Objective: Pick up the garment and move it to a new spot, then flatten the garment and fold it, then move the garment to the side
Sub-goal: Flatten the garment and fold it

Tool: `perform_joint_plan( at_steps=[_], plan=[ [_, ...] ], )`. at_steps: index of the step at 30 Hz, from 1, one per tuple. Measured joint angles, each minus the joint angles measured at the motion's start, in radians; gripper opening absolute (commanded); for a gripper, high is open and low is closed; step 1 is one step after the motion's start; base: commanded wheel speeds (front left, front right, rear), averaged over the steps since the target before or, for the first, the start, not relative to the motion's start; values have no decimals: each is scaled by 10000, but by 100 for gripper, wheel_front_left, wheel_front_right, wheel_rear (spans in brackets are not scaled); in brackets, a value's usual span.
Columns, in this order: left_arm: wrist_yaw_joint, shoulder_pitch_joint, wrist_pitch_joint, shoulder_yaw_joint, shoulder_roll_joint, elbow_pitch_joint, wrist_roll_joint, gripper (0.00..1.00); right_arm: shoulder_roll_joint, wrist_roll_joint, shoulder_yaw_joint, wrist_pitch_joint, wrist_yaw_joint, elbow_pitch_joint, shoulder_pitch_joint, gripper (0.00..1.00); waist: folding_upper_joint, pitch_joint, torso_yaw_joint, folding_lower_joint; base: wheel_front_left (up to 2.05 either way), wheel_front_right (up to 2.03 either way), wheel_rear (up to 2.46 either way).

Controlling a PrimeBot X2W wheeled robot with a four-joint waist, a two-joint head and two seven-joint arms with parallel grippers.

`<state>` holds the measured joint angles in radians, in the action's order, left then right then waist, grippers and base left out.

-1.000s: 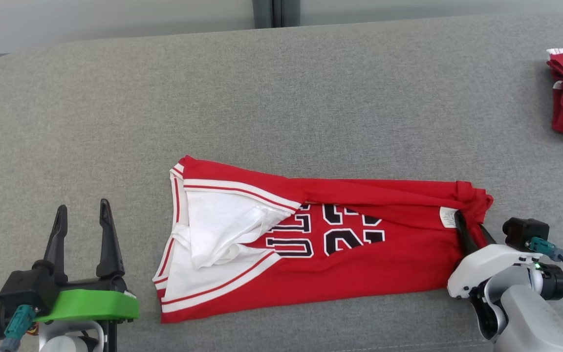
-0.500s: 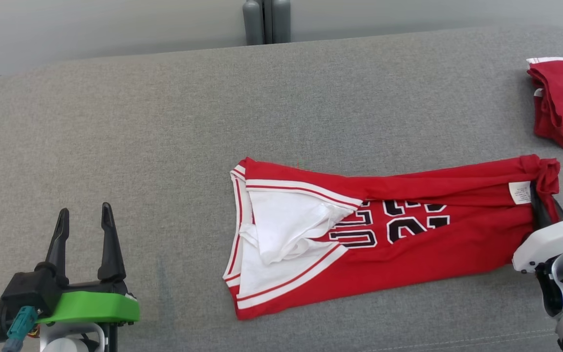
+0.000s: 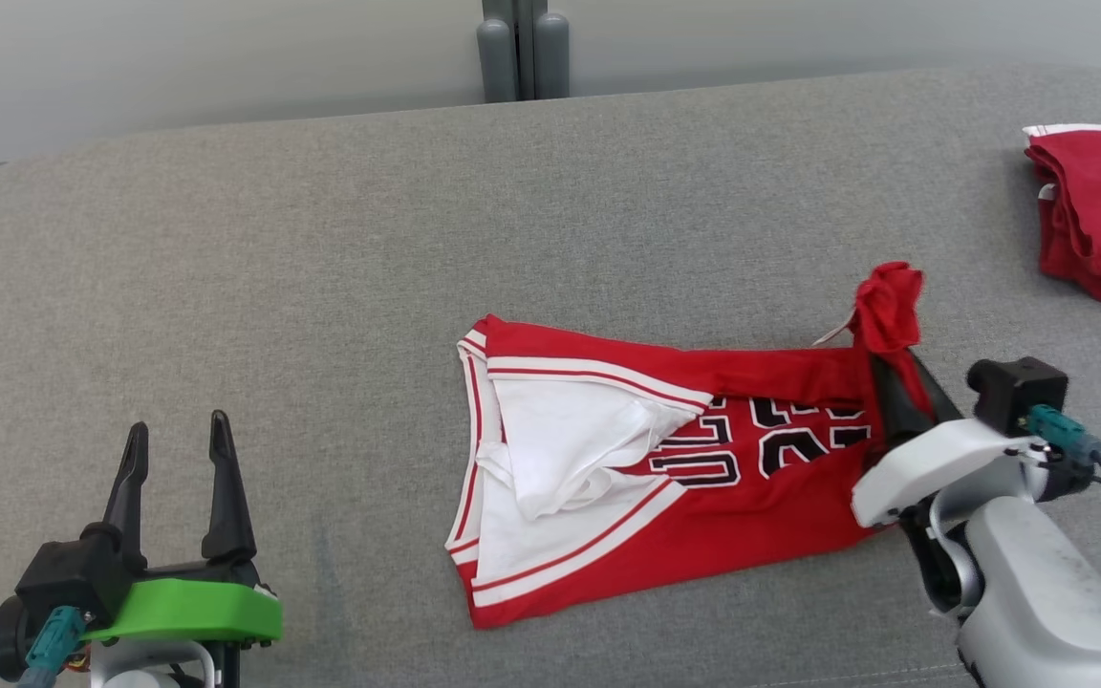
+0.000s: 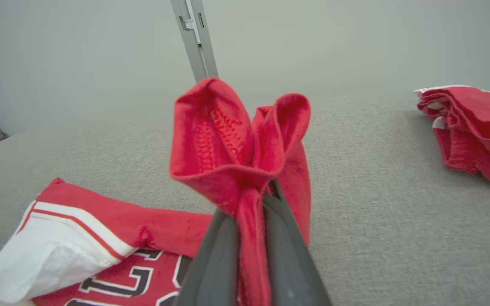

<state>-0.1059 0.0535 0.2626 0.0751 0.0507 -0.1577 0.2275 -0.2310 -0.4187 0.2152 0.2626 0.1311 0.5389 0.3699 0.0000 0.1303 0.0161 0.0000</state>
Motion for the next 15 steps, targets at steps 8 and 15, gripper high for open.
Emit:
perform_joint_plan(
  at_steps=[8, 15],
  plan=[
    [6, -18, 0, -104, -2, -119, 29, 100, 938, -94, 1356, -163, 0, -581, -30, 0, 0, -22, 235, 0, 0, 0, 0],
    [21, 70, 0, -378, -4, -224, 180, 100, 1615, -31, 2243, -374, -4, -219, 584, 0, 0, 132, 560, 0, 0, 0, 0]
  ],
)
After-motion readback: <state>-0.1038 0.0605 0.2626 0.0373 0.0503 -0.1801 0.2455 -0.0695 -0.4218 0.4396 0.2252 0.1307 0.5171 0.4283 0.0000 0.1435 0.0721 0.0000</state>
